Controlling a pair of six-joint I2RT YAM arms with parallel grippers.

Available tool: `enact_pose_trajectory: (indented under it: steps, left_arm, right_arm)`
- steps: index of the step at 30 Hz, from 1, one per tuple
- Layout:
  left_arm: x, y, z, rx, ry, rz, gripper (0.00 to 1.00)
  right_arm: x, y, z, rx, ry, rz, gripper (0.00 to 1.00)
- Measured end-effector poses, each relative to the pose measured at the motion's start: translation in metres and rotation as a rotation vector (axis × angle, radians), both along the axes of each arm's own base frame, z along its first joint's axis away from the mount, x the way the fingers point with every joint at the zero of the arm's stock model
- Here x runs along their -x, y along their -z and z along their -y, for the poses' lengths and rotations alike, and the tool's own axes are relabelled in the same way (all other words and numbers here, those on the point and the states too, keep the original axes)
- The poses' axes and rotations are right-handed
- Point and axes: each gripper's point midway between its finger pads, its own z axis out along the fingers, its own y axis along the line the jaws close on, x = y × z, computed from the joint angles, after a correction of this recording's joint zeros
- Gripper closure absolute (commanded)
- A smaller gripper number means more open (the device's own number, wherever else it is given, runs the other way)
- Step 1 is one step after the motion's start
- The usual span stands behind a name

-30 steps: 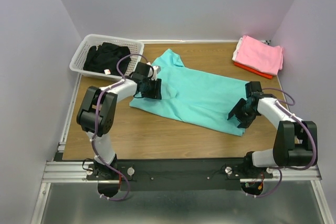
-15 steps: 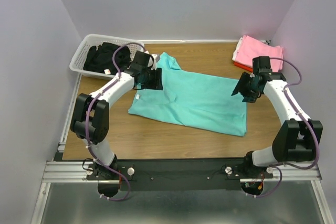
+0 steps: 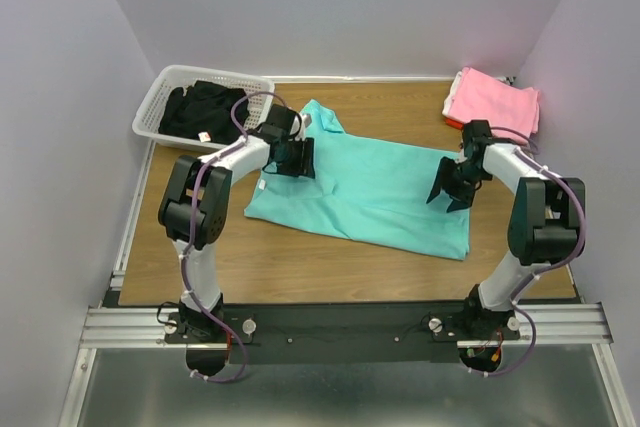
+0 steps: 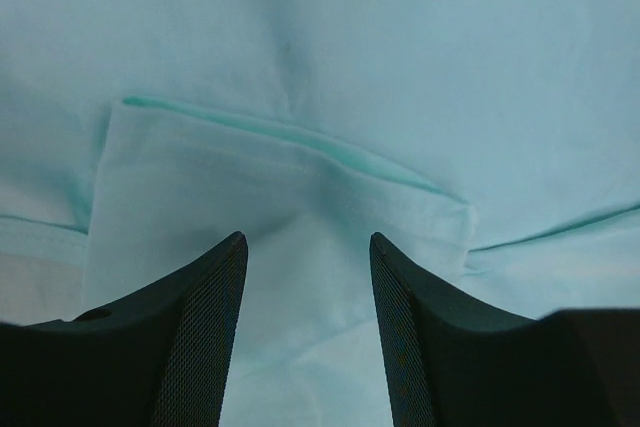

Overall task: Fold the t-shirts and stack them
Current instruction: Fold the tshirt

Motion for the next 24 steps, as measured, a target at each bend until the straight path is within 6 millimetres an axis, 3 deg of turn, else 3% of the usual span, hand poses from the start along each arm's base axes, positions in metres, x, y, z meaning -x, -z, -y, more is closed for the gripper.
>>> enact_pose_trajectory:
  steps: [2, 6, 12, 17, 24]
  left_arm:
    - [0.016, 0.018, -0.006, -0.02, -0.003, -0.054, 0.4]
    - [0.034, 0.019, -0.011, -0.004, -0.008, -0.058, 0.39]
    - [0.07, 0.02, -0.013, 0.014, -0.029, -0.103, 0.4]
    - [0.109, 0.02, -0.004, 0.033, -0.014, -0.155, 0.39]
    - [0.156, 0.021, 0.014, 0.029, 0.034, -0.236, 0.39]
  right_arm:
    - [0.006, 0.006, 0.002, 0.012, -0.004, -0.021, 0.34]
    - [0.021, 0.021, 0.007, 0.043, 0.003, -0.086, 0.34]
    - [0.025, 0.022, 0.012, 0.074, 0.013, -0.107, 0.33]
    - [0.039, 0.025, 0.02, 0.124, 0.027, -0.154, 0.3]
    - [0.081, 0.025, 0.033, 0.203, 0.046, -0.251, 0.3]
